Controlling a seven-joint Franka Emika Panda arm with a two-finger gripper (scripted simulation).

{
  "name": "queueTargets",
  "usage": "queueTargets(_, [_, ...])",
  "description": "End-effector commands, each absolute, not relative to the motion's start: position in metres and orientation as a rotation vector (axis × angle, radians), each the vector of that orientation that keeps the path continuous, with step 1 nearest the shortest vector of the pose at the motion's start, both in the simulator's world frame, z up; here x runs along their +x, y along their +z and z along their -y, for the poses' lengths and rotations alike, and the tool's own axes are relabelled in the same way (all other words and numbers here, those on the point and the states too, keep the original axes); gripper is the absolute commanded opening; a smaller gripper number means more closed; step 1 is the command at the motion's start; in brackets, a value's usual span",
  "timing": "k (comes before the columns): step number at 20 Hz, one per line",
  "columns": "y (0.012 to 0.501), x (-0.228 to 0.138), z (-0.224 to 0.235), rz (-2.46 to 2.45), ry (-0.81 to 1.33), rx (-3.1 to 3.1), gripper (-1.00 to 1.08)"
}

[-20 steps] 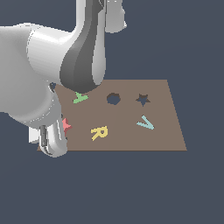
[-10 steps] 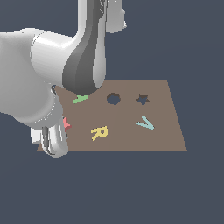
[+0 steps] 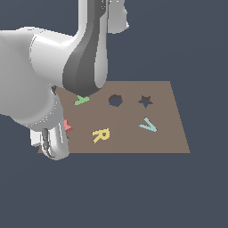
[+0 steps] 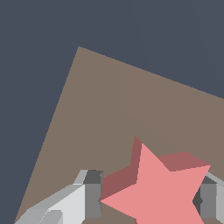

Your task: Insert a designated object into the corresponding slot on a board.

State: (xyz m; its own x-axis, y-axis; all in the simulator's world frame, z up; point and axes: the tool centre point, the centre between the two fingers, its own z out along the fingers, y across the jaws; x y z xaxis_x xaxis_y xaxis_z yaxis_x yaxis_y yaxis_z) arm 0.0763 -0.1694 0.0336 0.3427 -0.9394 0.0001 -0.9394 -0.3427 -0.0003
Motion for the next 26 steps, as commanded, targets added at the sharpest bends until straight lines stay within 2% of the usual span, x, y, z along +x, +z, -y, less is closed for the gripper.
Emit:
queueTargets(1, [0.033,0.076,0.169,-1.796,0.001,-2.578,-1.00])
queueTargets(12, [0.034,0.094,0.139,-1.556,0.000,-2.729,-1.00])
queueTargets(26, [0.036,0.113,0.044,-0.822,-0.001,-3.033,-1.00])
